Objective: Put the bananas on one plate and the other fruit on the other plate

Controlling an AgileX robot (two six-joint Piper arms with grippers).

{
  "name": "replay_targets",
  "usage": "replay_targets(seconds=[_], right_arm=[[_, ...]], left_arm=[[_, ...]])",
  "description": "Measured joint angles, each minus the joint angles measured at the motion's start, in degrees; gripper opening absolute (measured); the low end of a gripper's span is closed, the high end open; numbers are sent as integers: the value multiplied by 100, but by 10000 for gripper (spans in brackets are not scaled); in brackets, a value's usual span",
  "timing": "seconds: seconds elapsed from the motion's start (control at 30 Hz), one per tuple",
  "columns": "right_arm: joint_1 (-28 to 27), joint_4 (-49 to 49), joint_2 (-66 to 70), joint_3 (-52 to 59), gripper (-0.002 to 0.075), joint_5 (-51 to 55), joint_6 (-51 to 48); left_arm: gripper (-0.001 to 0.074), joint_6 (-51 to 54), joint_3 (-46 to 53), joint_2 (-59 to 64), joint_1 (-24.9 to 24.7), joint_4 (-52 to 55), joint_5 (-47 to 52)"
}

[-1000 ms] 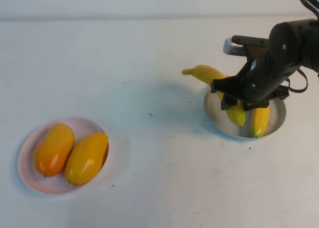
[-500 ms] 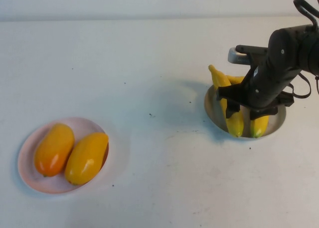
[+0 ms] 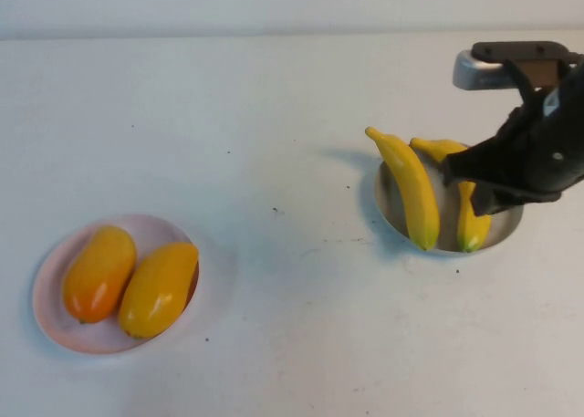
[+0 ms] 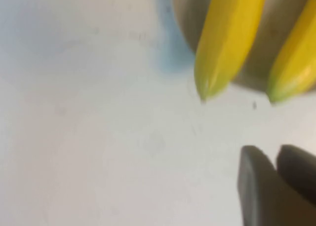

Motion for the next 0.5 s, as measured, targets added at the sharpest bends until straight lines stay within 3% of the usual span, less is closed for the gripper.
replay_targets(seconds=[0.17,0.5], right_arm=[[0,52,-841,335,-5,701,-368],[0,331,-2831,1982,-15,643,-681]], left_arm=[[1,0,0,0,0,0,0],[1,0,0,0,0,0,0]])
